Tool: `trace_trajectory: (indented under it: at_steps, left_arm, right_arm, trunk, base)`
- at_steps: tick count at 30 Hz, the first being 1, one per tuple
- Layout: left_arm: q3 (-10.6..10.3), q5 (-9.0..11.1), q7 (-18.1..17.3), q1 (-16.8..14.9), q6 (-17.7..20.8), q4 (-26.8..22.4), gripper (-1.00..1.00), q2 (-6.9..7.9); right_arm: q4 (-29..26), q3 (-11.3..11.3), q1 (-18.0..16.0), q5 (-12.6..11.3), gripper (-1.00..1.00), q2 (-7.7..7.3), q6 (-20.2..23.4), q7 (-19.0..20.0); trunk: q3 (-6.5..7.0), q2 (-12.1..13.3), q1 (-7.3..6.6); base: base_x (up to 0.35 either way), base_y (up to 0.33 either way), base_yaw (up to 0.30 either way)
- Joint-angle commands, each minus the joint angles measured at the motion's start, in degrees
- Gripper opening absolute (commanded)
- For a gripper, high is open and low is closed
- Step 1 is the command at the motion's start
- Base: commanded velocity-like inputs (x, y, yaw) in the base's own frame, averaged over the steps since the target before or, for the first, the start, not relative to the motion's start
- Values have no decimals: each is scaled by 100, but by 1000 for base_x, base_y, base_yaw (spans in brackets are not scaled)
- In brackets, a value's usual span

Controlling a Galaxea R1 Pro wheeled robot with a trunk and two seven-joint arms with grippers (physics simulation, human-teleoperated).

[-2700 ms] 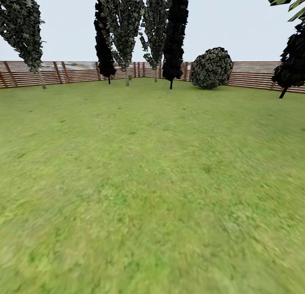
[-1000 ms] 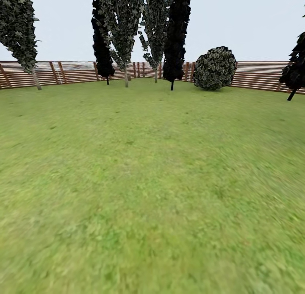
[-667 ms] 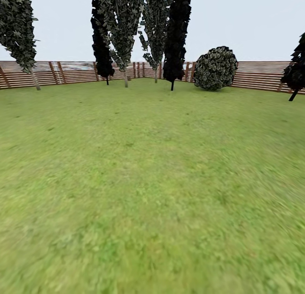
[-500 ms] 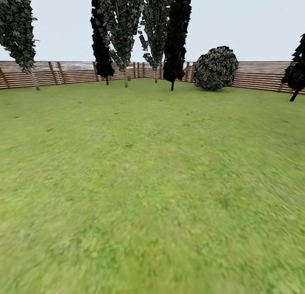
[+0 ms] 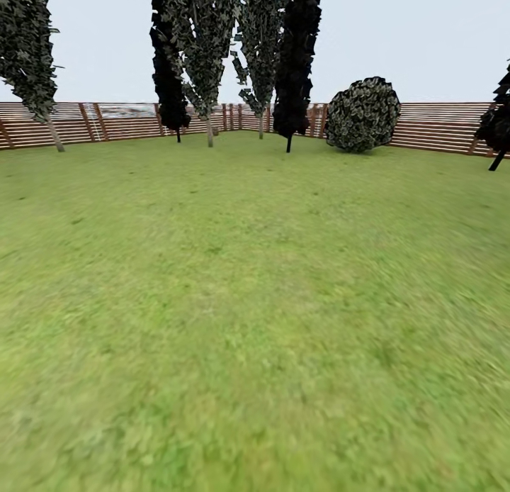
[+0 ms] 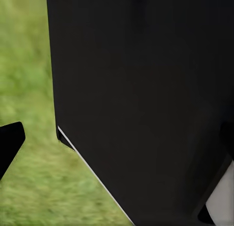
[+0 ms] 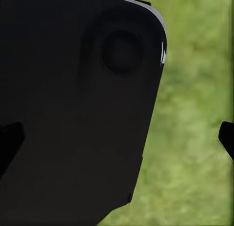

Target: Take the three Easter eggs out of the wicker basket on the lawn in the garden, then place them on the lawn next to a single tree (choose any tree) so that all three eggs are next to the same tree and none are left in the basket.

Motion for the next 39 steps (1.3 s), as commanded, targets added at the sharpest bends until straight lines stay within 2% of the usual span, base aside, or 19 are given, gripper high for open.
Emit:
trace_trajectory:
  at_steps: [1, 39]
  left_arm:
    - [44, 1, 5, -1, 8, -4, 100, -2]
    - [44, 16, 7, -1, 8, -4, 100, -2]
  right_arm:
    - [4, 21, -3, 35, 100, -2, -14, -3]
    - [4, 30, -3, 51, 100, -2, -14, -12]
  trunk:
    - [-5, -2, 3]
    - [-5, -2, 3]
  base:
    - [331, 0, 0]
    - [331, 0, 0]
